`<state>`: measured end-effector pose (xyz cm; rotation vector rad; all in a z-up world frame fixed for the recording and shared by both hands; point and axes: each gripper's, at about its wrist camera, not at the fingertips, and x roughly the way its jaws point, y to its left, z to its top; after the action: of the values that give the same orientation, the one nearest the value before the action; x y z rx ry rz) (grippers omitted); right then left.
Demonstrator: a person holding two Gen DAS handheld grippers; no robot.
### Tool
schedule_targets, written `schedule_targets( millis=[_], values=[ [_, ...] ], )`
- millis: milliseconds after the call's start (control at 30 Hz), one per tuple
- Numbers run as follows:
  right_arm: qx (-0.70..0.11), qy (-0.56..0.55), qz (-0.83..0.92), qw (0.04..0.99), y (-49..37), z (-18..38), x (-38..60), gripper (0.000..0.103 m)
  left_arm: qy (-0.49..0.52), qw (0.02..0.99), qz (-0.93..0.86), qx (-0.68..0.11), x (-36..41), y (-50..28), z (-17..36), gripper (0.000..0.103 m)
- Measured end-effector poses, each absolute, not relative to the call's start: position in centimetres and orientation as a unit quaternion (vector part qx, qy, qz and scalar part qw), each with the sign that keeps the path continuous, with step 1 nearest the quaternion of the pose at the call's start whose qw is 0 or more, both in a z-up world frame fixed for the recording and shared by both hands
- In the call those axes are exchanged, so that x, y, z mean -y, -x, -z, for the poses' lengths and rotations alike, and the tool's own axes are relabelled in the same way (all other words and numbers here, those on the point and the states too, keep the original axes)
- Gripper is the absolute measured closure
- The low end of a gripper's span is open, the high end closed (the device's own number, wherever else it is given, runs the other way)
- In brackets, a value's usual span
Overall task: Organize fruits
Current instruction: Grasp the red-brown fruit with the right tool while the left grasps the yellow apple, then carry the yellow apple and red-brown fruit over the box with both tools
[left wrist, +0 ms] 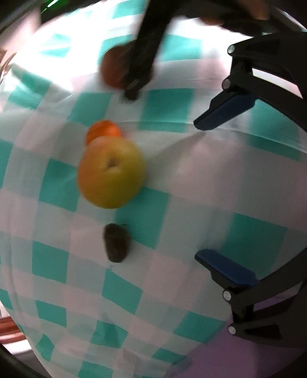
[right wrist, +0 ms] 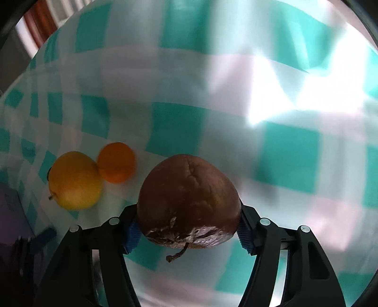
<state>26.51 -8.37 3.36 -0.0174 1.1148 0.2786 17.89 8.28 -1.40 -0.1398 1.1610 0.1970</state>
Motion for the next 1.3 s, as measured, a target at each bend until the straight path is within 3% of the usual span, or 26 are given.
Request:
schedule_targets(
  millis=[333, 367, 433, 467, 900, 1300],
  values=[
    [-0.535, -0.008, -0.107, 0.838, -22.6, -3.0, 11.6, 0.039, 0.063, 0.845, -0.125, -0.516, -9.0, -24.8, 1.8, 0.002],
    [-0.534, -0.008, -0.107, 0.839, -22.6, -2.9, 11.5, 0.039, 0.057, 0.850, -0.119, -0.510, -8.9, -25.1, 1.8, 0.007],
    [-0.534, -0.008, -0.107, 0.839, -22.7, -3.0, 11.5, 0.039, 0.035, 0.862, -0.102, -0.495, -8.4, -25.0, 1.4, 0.034],
    [-0.533, -0.009, -0.107, 0.839, -22.8, -3.1, 11.5, 0.039, 0.018, 0.868, -0.089, -0.489, -8.1, -25.2, 1.3, 0.040],
    [-0.533, 0.003, -0.104, 0.840, -18.3, -2.2, 12.1, 0.039, -0.006, 0.868, -0.039, -0.495, -6.4, -19.9, -0.1, 0.040],
    [-0.543, 0.015, -0.154, 0.825, -9.1, -3.5, 13.6, 0.039, -0.009, 0.851, -0.051, -0.522, -4.0, -6.8, -2.1, 0.040]
  ],
)
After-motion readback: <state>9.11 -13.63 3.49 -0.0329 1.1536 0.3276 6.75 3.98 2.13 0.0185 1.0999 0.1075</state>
